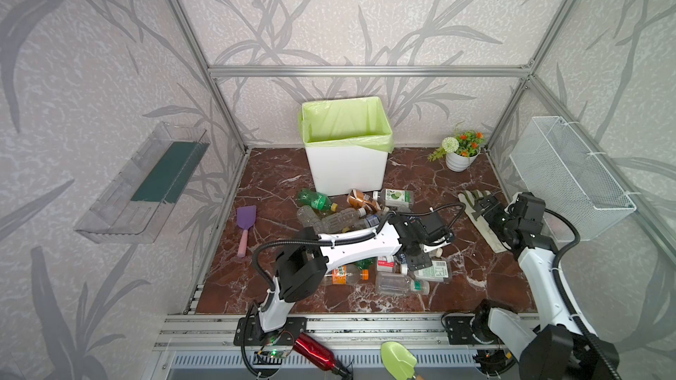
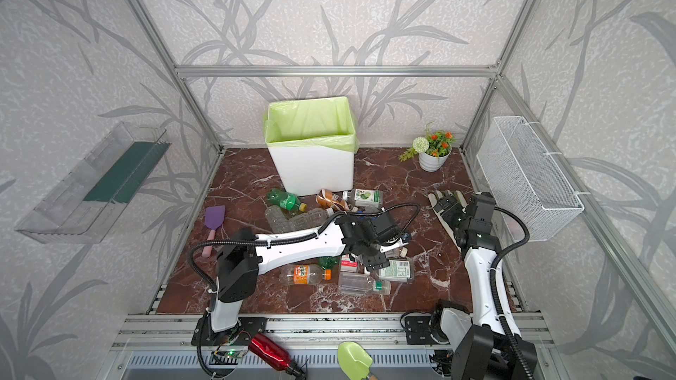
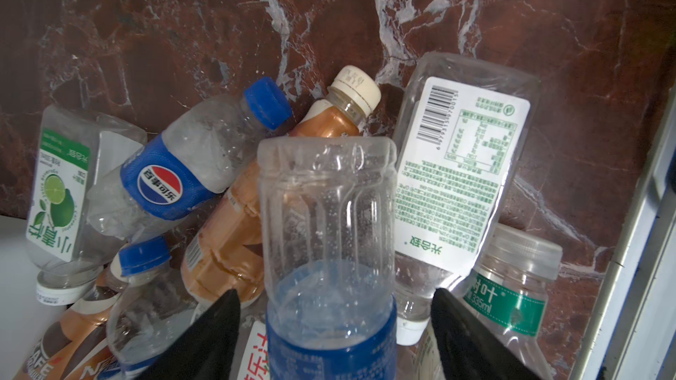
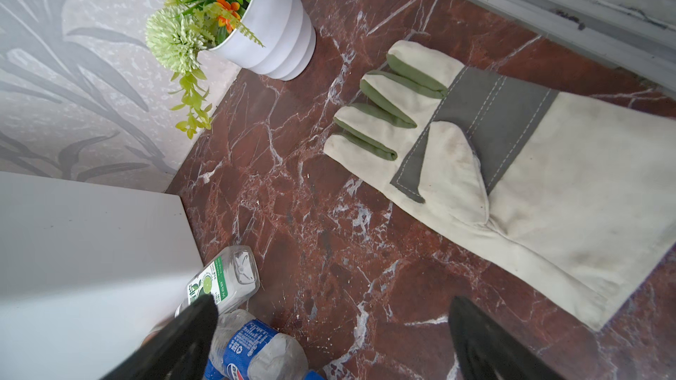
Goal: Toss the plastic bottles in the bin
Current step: 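Reach the left gripper into the pile and grasp a clear blue-labelled bottle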
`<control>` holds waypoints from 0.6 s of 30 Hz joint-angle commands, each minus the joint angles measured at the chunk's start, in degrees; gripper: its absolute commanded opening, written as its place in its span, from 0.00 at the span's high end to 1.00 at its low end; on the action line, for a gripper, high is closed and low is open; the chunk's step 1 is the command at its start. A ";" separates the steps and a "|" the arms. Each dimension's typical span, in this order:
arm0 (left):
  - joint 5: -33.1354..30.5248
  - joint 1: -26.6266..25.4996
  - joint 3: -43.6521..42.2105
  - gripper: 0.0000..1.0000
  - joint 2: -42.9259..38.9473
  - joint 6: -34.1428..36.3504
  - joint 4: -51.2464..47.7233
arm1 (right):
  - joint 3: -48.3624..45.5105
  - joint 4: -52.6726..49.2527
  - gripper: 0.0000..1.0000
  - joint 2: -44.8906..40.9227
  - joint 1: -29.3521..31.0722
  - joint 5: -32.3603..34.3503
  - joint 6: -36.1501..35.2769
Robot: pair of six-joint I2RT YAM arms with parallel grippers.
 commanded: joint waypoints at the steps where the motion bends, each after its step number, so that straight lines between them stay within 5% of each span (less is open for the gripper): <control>1: 2.63 -0.29 2.27 0.19 1.48 0.50 -2.76 | -0.56 0.69 0.01 -1.25 -0.47 -0.72 -0.67; 18: 0.08 -0.20 7.41 0.24 8.12 0.28 -4.67 | -1.69 1.58 0.01 -1.16 -1.42 -2.09 -0.49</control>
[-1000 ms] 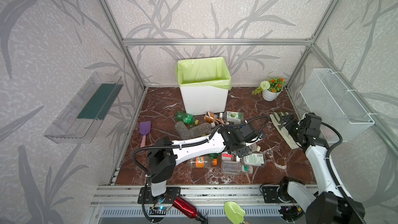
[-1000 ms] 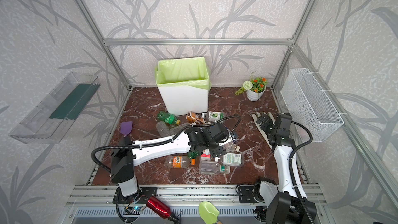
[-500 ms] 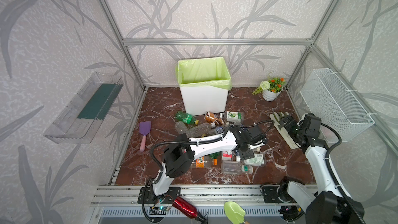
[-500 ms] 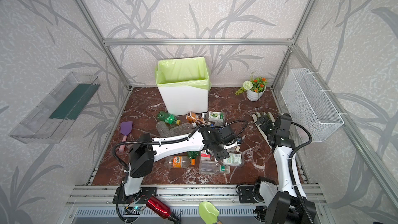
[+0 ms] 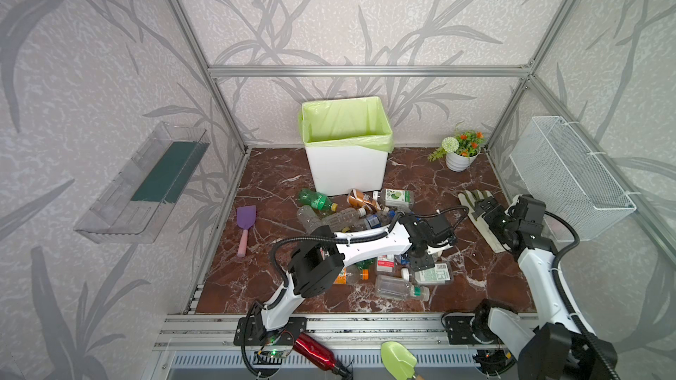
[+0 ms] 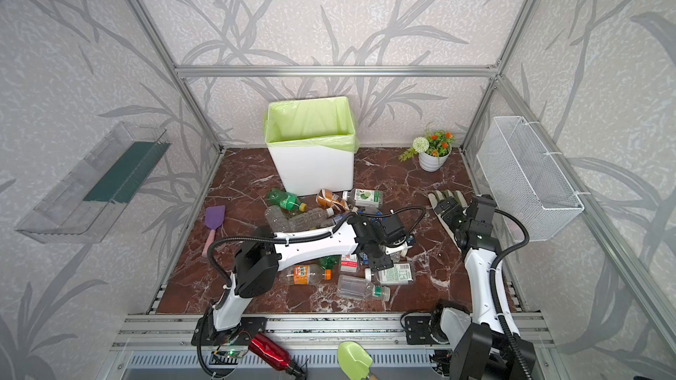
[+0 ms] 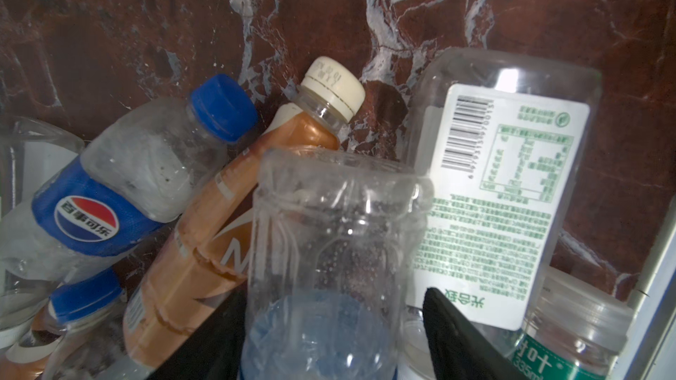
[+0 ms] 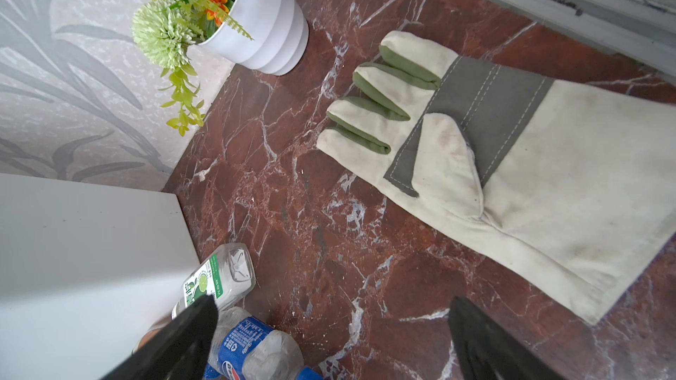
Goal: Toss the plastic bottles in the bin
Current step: 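Reach the left gripper into the pile and grasp a clear blue-labelled bottle, then lift the bottle over the bin and release it with the left gripper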
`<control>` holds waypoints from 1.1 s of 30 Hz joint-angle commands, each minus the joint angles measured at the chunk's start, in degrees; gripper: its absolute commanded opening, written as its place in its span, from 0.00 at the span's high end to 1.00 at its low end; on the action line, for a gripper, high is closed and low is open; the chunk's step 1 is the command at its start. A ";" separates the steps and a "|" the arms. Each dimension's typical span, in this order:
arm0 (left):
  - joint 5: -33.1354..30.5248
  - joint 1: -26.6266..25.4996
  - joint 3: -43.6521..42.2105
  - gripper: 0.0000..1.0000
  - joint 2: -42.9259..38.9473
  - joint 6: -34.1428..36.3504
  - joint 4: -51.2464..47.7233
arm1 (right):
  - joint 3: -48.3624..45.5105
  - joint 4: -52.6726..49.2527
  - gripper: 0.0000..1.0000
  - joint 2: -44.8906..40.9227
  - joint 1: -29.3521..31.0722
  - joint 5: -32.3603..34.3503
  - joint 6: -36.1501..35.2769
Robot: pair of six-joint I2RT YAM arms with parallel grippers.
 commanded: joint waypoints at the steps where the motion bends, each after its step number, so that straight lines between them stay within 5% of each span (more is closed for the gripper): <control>1: -1.59 -0.20 1.91 0.24 1.10 0.72 -2.05 | -0.70 1.29 0.01 -1.18 -0.40 -0.94 -0.45; 7: -2.54 -0.15 1.99 0.40 0.79 0.94 -1.22 | -0.90 1.53 0.01 -1.05 -0.48 -1.07 -0.39; 19: -3.60 -0.07 0.82 0.47 -3.65 0.49 0.57 | -0.89 1.09 0.01 -1.40 -1.09 -1.12 -0.81; 27: -11.55 1.33 -2.58 0.47 -16.01 -0.27 7.55 | -0.43 2.40 0.01 -0.71 -1.02 -2.19 -0.69; 33: -17.88 7.40 -5.13 0.49 -29.90 4.00 17.32 | 0.14 4.39 0.01 0.17 -1.08 -3.76 -0.93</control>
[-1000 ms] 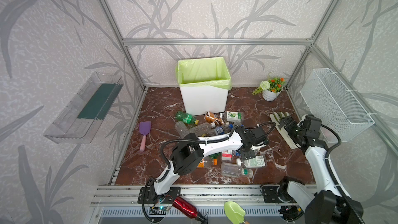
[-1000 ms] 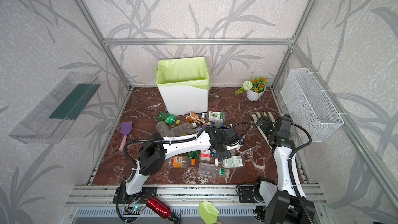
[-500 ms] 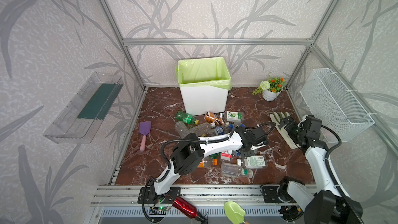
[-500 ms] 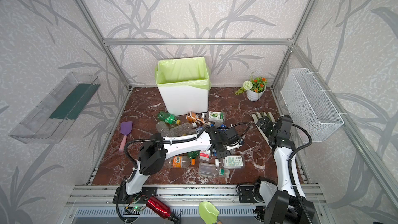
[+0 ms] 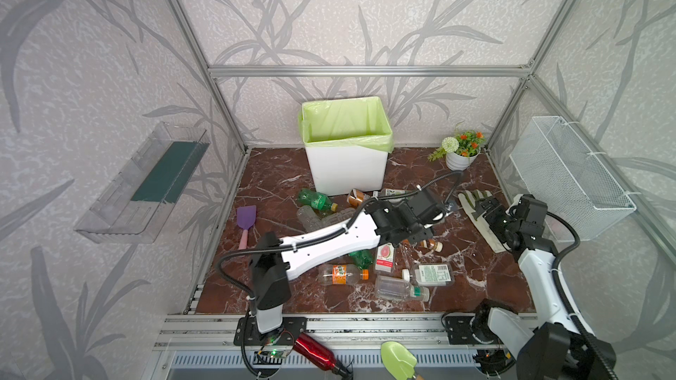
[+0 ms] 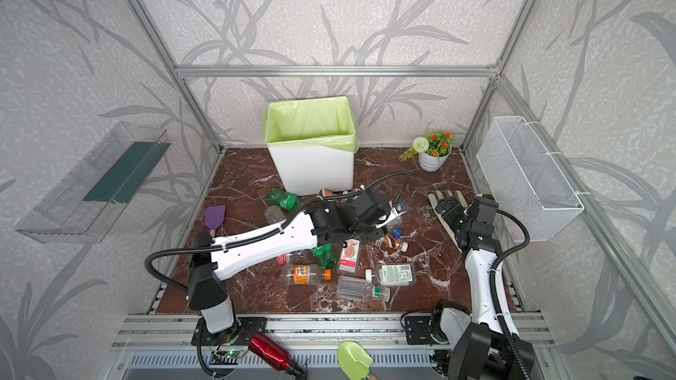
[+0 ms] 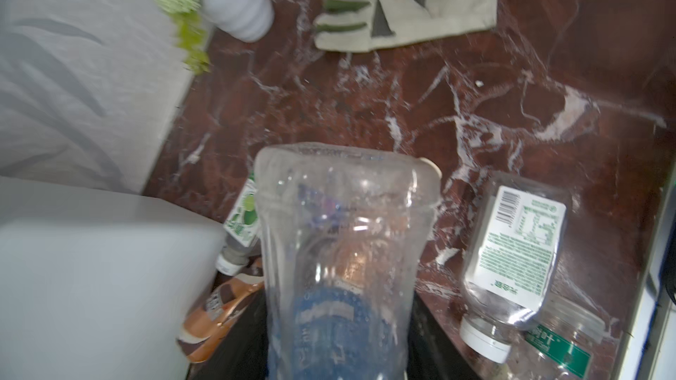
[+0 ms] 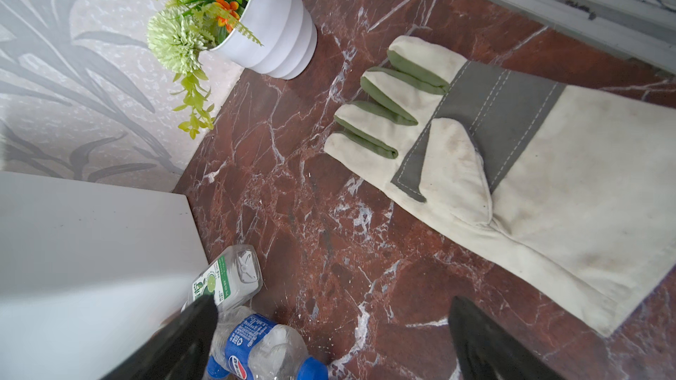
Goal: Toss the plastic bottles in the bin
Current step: 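Lift the bottle over the bin and release it with the left gripper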
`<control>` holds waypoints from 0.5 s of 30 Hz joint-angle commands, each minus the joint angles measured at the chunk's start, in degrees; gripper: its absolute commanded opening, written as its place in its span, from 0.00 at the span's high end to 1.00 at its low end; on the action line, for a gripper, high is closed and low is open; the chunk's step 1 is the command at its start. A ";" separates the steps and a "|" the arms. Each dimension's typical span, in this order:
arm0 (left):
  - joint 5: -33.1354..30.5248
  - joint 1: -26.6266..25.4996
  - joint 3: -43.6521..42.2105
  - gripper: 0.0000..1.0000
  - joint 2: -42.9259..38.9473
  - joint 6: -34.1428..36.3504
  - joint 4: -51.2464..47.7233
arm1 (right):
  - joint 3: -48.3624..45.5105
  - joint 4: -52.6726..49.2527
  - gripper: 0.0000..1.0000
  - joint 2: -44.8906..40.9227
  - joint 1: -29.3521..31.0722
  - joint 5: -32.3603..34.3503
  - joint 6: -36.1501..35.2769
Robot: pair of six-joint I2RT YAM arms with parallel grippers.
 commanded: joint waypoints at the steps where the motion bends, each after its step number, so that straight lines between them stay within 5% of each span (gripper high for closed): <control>1: -5.68 5.03 -2.71 0.49 -9.72 4.74 10.88 | 0.60 3.07 0.01 0.33 -0.23 -2.30 -0.87; 10: -3.38 16.24 3.07 0.44 -22.12 15.27 31.13 | 0.43 8.86 0.00 1.38 0.05 -6.36 1.19; 15: 3.10 25.04 12.44 0.44 -16.79 8.26 32.43 | 1.17 9.06 0.00 1.40 0.66 -6.87 1.46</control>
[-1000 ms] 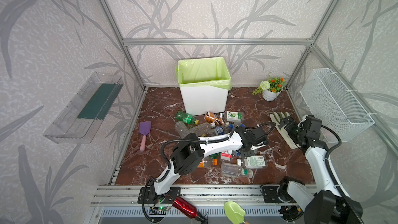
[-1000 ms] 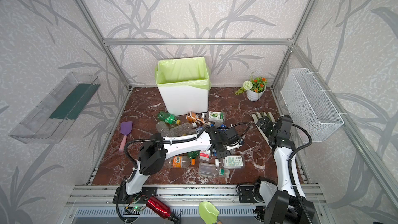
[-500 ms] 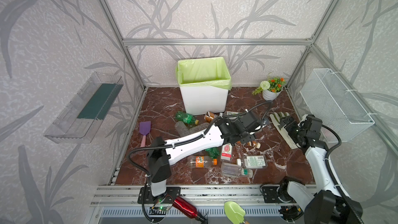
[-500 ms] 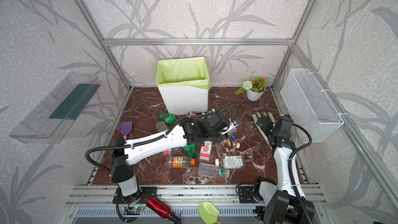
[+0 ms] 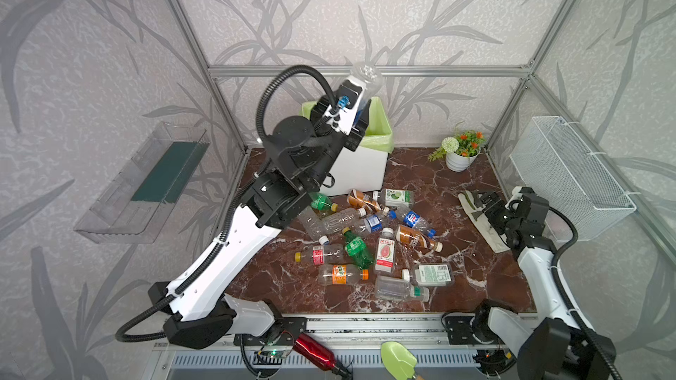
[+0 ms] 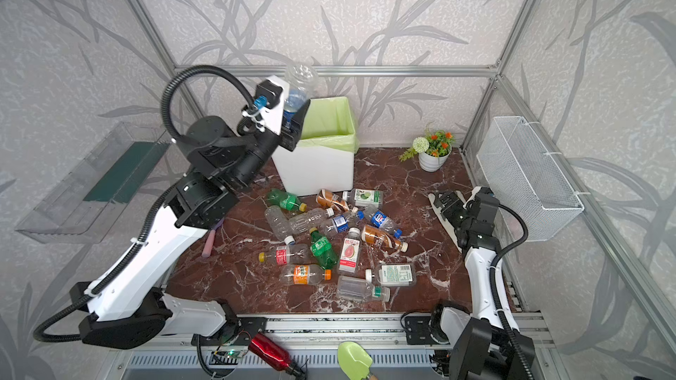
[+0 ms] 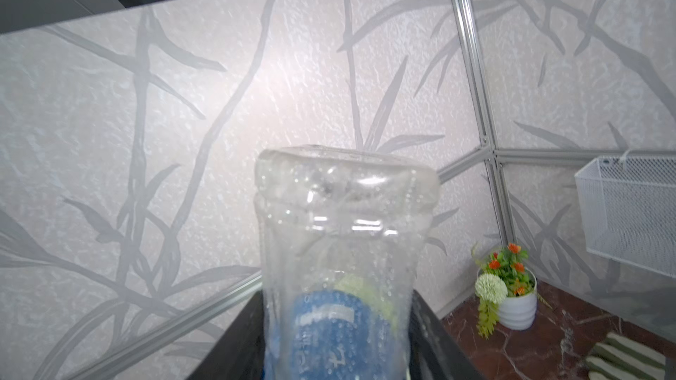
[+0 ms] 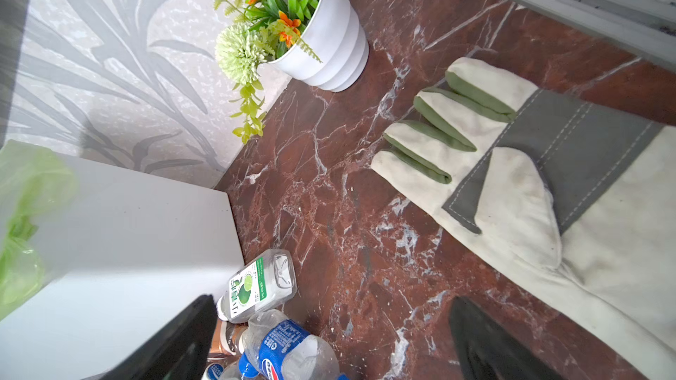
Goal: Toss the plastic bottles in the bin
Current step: 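Lift the bottle over the bin and release it with the left gripper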
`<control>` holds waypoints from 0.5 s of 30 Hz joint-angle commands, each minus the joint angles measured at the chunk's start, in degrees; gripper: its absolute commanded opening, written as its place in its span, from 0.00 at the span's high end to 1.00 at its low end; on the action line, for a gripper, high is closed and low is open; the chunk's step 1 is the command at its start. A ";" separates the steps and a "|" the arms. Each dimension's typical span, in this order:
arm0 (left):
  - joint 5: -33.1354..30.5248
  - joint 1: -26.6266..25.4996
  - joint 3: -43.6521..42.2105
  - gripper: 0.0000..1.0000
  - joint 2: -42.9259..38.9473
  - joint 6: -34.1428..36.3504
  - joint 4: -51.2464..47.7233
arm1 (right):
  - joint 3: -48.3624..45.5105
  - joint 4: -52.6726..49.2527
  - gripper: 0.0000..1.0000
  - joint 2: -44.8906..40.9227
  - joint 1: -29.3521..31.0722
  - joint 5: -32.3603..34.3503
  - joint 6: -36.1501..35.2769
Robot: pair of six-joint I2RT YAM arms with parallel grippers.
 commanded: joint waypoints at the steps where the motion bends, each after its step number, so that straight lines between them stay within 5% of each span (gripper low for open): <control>1: 5.46 6.27 4.58 0.44 6.01 -4.60 2.87 | 1.33 1.50 0.00 -0.18 0.42 -1.57 0.25; 8: 19.54 20.85 27.30 0.44 34.31 -28.12 -21.50 | 1.92 -0.35 0.00 -1.77 0.50 -0.70 -0.72; 11: 24.78 20.66 36.76 0.30 40.89 -28.09 -28.04 | 3.16 -1.96 0.00 -2.20 0.51 -0.27 -1.92; 15: 20.61 20.53 37.29 0.01 37.27 -28.53 -21.40 | 3.68 -2.46 0.01 -2.34 0.49 0.23 -2.00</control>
